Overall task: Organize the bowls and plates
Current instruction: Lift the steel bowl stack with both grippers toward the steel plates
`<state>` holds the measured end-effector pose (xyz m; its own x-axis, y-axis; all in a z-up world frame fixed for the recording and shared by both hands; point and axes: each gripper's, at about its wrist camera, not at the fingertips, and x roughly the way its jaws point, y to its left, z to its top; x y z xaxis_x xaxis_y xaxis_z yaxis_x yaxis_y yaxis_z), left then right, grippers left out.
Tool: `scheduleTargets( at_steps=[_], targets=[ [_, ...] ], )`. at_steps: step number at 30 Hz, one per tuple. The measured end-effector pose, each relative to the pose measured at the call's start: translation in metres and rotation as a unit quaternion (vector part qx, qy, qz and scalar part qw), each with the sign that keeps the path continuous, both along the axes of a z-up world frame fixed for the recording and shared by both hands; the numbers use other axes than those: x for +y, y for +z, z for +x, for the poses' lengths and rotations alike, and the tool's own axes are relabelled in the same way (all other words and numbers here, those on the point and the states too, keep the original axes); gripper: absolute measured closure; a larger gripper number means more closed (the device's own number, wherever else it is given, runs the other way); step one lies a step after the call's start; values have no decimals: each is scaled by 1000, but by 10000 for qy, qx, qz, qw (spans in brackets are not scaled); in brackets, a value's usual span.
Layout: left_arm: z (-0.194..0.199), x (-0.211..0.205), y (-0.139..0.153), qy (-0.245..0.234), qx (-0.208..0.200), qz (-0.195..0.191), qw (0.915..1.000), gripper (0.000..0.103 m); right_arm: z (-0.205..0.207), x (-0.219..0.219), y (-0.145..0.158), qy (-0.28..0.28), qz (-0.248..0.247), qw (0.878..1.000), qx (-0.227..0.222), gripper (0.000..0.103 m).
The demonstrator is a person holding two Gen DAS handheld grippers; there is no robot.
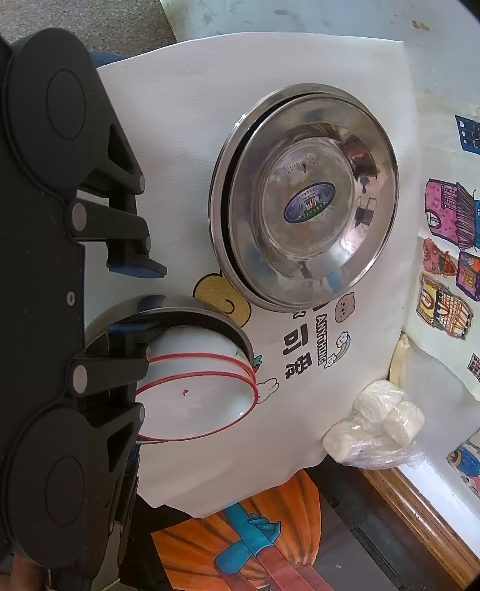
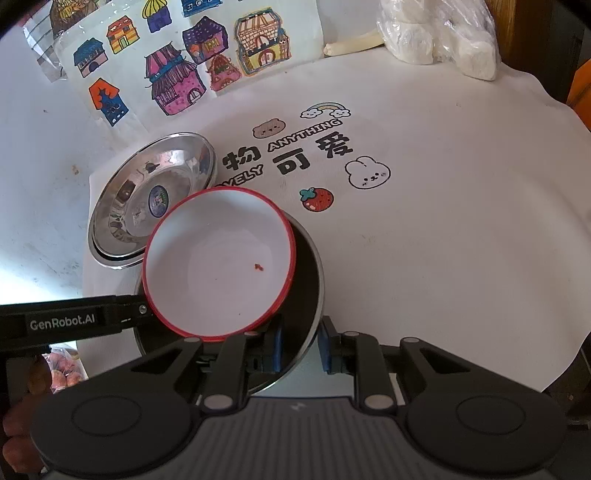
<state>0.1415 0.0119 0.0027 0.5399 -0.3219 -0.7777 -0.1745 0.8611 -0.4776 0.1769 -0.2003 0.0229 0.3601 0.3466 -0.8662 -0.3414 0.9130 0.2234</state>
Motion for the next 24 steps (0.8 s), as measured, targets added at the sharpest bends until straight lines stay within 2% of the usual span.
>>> scheduleTargets(
  at_steps=[11, 18, 24],
  targets=[
    [-1, -4, 2, -33, -71, 83, 9999, 80, -7, -4, -2, -63, 148, 9996, -231, 82],
    [-1, -6, 1, -40, -72, 132, 9999, 80, -2, -4, -7, -103, 342, 9994, 9, 75],
    [-1, -8, 2, -92, -97, 135, 9998, 85, -3, -5, -8, -159, 407, 9990, -24, 78]
  ],
)
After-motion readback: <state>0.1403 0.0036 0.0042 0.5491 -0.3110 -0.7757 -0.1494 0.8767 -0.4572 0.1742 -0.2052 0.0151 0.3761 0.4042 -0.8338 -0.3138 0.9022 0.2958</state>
